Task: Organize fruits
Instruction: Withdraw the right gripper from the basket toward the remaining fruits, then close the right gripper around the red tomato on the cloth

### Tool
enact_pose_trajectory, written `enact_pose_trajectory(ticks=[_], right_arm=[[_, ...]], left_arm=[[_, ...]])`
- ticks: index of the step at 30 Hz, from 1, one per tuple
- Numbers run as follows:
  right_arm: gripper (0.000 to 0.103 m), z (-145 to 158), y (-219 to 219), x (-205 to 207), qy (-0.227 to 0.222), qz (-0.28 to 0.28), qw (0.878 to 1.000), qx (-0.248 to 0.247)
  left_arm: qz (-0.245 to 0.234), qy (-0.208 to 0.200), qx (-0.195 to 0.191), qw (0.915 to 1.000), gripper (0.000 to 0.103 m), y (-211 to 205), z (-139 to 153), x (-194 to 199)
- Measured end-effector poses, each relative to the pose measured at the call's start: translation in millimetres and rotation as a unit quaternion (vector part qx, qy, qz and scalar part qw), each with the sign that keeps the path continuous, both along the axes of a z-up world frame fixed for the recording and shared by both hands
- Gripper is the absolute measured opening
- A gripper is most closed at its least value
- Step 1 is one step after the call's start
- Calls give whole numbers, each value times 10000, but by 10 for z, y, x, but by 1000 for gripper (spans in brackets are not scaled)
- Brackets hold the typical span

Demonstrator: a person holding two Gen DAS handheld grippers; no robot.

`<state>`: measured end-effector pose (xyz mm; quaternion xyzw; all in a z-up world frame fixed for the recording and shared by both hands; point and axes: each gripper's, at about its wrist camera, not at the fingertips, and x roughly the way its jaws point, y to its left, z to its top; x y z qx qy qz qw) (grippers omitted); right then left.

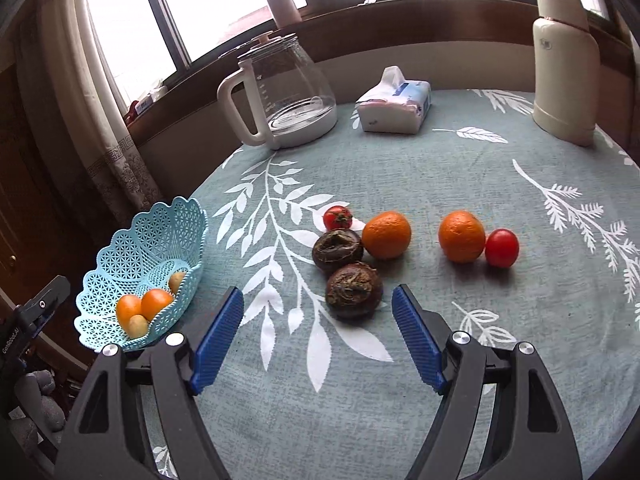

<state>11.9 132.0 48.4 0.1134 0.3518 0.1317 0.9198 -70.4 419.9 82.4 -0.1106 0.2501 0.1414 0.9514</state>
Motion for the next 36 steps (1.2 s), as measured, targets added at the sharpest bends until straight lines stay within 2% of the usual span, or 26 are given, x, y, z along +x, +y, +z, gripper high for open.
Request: enact_pose_trajectory(ticks=[11,20,31,36], right_arm=[[75,-86,-562,88,121,-654,9972,-336],[58,-171,-929,263,292,-967,9934,-541],[49,-243,-911,521,262,-782,9945,-640],[38,-213,-886,549,202,-611,9962,-584]], left_arm=[[-192,68,79,9998,100,-180,-31,24],[-436,138,195,9988,100,-389,-42,54],[-710,174,351,9967,100,-641,-12,73],[-821,224,363,9957,100,-731,-17,111]])
